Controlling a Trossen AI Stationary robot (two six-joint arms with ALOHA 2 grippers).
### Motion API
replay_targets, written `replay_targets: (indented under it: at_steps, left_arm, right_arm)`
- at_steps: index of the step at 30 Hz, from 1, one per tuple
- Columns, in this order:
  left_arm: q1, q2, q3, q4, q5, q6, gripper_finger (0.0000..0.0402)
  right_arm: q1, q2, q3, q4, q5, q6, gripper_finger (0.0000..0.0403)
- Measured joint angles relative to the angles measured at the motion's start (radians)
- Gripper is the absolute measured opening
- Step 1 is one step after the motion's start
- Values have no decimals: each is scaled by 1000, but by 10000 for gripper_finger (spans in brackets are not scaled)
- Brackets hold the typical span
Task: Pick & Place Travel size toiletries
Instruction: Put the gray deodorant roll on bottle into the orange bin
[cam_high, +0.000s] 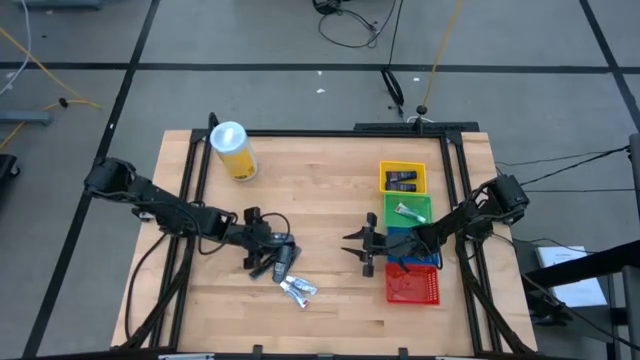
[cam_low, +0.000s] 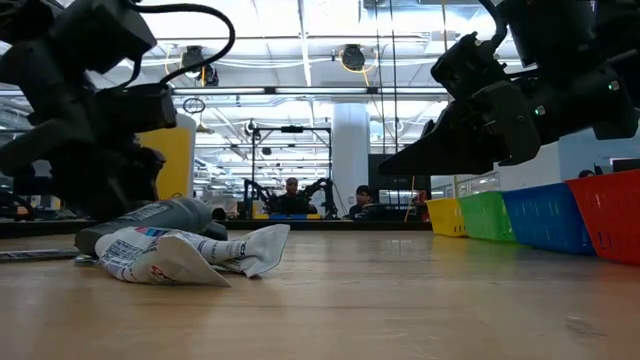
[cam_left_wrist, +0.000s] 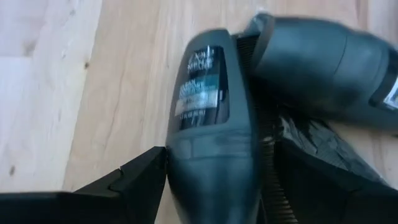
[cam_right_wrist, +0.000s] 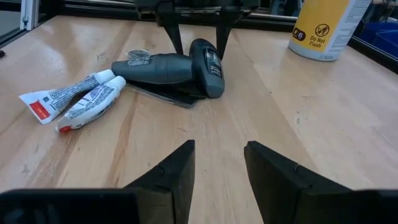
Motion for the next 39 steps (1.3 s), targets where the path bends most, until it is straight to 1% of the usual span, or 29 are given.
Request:
replay_targets:
  at_steps: [3,8,12,16,20,22,24,26,29,31,36,39]
  left_arm:
    - [0,0,0,-7,0,13,255]
    - [0,0,13,-30,0,14,187]
    - [0,0,72,-131,-1,12,184]
    - [0,0,178,-216,-3,19,189]
    - [-10,-1,281,-237,-4,59,213]
    - [-12,-1,324,-237,-2,73,215]
    - [-14,-1,363,-230,1,78,208]
    - [-16,-1,388,-201,23,78,197]
    - [-18,18,392,-65,95,85,188]
    - [-24,37,392,14,140,100,190]
    - [-46,102,392,246,179,159,212]
    - [-56,136,393,360,212,188,209]
  right_arm:
    - [0,0,0,0,0,0,132]
    - [0,0,0,0,0,0,132]
    - [0,0,0,0,1,0,132]
    - [0,0,0,0,2,0,132]
    - [0,0,0,-1,3,-3,132]
    - [0,0,0,-6,4,-3,132]
    - [0,0,0,-15,22,-2,132]
    - [0,0,0,-31,66,6,132]
    - [-1,0,0,-48,110,23,132]
    - [-1,0,0,-41,111,23,132]
    - [-5,0,0,-31,109,24,132]
    - [-15,0,0,-34,109,33,132]
